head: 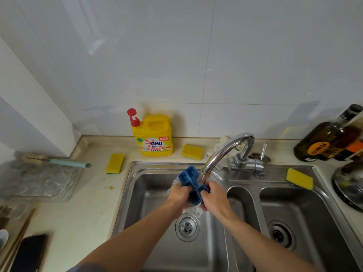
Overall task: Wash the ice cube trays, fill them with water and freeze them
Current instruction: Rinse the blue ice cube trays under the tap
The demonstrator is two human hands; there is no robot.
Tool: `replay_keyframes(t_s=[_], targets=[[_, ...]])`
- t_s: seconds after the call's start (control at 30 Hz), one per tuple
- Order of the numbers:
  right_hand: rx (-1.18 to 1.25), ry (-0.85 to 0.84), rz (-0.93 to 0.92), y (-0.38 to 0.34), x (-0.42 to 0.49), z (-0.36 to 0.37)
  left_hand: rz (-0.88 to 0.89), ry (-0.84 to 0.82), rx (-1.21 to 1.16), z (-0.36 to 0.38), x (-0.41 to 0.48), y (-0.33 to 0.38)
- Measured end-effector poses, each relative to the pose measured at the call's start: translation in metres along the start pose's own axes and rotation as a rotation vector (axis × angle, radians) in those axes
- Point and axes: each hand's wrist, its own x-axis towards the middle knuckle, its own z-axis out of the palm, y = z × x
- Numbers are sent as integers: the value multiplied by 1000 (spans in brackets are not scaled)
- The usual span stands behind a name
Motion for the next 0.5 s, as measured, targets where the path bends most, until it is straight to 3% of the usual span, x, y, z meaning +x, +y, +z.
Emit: replay_keyframes(t_s=[0.27, 0.4, 0.5], targets=[[308, -56, 116, -2, 2, 2, 156, 124, 346, -11, -1, 15], [440, -136, 184, 0, 8, -1, 146, 70, 432, -21, -4, 13], [401, -163, 192, 2, 10, -2, 164, 10, 449, -22, -7, 12]])
